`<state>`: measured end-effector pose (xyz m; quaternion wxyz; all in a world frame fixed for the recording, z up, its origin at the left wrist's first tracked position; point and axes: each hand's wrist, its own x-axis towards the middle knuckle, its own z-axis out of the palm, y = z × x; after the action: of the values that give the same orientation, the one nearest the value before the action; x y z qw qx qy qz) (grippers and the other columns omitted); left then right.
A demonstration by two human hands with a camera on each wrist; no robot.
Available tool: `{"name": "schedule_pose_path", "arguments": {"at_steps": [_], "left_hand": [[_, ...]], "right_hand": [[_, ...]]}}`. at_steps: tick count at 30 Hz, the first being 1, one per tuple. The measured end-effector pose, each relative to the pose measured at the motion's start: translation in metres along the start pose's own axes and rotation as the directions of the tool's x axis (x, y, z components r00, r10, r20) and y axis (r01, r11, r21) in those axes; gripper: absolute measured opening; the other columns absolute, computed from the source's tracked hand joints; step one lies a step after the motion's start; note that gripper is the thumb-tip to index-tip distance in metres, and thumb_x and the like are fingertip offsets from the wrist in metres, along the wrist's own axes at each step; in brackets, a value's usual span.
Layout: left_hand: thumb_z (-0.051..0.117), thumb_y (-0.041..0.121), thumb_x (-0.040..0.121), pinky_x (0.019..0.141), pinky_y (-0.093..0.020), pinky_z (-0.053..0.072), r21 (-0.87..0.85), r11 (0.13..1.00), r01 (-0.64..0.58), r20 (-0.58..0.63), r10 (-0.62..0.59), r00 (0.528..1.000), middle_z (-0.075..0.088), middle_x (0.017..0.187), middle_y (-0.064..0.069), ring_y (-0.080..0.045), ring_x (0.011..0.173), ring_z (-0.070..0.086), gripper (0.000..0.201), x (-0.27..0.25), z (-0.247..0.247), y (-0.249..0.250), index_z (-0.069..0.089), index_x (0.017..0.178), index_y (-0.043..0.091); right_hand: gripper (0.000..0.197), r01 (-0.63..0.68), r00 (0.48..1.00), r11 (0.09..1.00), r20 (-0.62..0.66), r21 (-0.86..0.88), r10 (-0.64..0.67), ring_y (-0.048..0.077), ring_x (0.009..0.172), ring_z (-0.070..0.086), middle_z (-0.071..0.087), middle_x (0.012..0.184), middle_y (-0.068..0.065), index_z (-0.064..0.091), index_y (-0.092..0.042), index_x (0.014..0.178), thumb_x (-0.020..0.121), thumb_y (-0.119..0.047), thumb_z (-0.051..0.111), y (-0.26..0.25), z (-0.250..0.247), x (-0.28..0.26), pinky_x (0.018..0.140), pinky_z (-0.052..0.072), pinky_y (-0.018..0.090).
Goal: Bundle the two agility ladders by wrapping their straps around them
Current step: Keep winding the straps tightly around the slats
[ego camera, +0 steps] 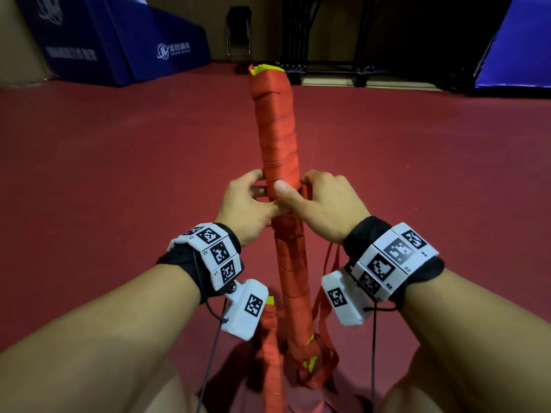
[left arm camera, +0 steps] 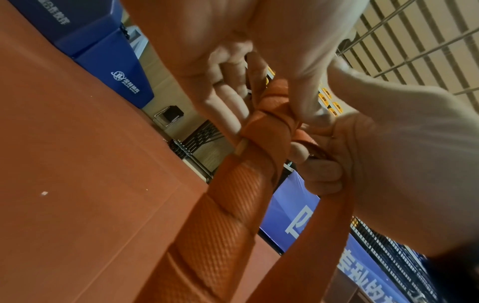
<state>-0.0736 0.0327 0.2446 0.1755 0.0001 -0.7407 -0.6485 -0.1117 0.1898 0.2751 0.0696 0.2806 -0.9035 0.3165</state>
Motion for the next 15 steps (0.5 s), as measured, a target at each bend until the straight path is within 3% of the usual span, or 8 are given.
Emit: {"name": "schedule_pose_path", "arguments": {"at_steps": [3, 6, 9, 13, 15], "left_hand": [[0.086, 0.000, 0.070, 0.053, -0.027, 0.056, 0.008, 1.000, 0.018, 0.029, -0.018, 0.999, 0.071, 0.086, -0.001, -0.006, 0.064, 0.068, 0.038, -0.002, 0.002, 0.002, 0.069, 0.096, 0.021], [0.088, 0.010, 0.060, 0.054, -0.027, 0.052, -0.012, 1.000, 0.028, 0.046, -0.027, 0.999, 0.071, 0.075, 0.000, -0.012, 0.064, 0.067, 0.037, -0.002, 0.004, 0.002, 0.070, 0.092, 0.010], [0.090, 0.004, 0.070, 0.050, -0.025, 0.049, -0.025, 0.999, 0.031, 0.031, -0.030, 0.999, 0.067, 0.063, 0.007, -0.009, 0.057, 0.063, 0.029, 0.001, 0.005, 0.001, 0.066, 0.086, 0.009], [0.082, -0.001, 0.077, 0.049, -0.023, 0.049, 0.002, 0.999, 0.043, 0.026, -0.043, 0.999, 0.069, 0.062, 0.007, -0.008, 0.056, 0.065, 0.024, 0.001, 0.005, -0.001, 0.065, 0.087, 0.011], [0.083, 0.002, 0.077, 0.050, -0.021, 0.048, 0.011, 0.999, 0.047, 0.005, -0.047, 0.999, 0.069, 0.063, 0.009, -0.005, 0.057, 0.065, 0.023, 0.000, 0.005, -0.001, 0.066, 0.087, 0.014]], "right_hand": [[0.054, 0.043, 0.998, 0.999, 0.038, -0.009, -0.042, 0.027, 0.072, 0.057, 0.058, 0.072, 0.001, 0.048, -0.024, 0.074, 0.088, -0.076, 0.039, -0.005, 0.003, -0.002, 0.061, 0.037, 0.035], [0.056, 0.084, 0.994, 0.994, 0.066, 0.069, -0.088, 0.023, 0.068, 0.053, 0.055, 0.069, -0.003, 0.049, -0.025, 0.072, 0.091, -0.074, 0.028, -0.009, 0.000, -0.004, 0.063, 0.036, 0.034], [0.058, 0.090, 0.990, 0.984, 0.095, 0.152, -0.105, 0.015, 0.064, 0.050, 0.054, 0.066, -0.006, 0.051, -0.027, 0.070, 0.085, -0.072, 0.017, -0.013, -0.007, -0.006, 0.062, 0.037, 0.031], [0.065, 0.093, 0.985, 0.981, 0.131, 0.171, -0.116, 0.013, 0.059, 0.049, 0.053, 0.063, -0.005, 0.060, -0.022, 0.077, 0.089, -0.073, 0.021, -0.013, -0.007, -0.007, 0.060, 0.040, 0.030], [0.058, 0.082, 0.982, 0.973, 0.150, 0.214, -0.116, 0.014, 0.059, 0.048, 0.052, 0.063, -0.005, 0.062, -0.019, 0.078, 0.096, -0.068, 0.036, -0.009, -0.005, -0.006, 0.060, 0.041, 0.034]]}}
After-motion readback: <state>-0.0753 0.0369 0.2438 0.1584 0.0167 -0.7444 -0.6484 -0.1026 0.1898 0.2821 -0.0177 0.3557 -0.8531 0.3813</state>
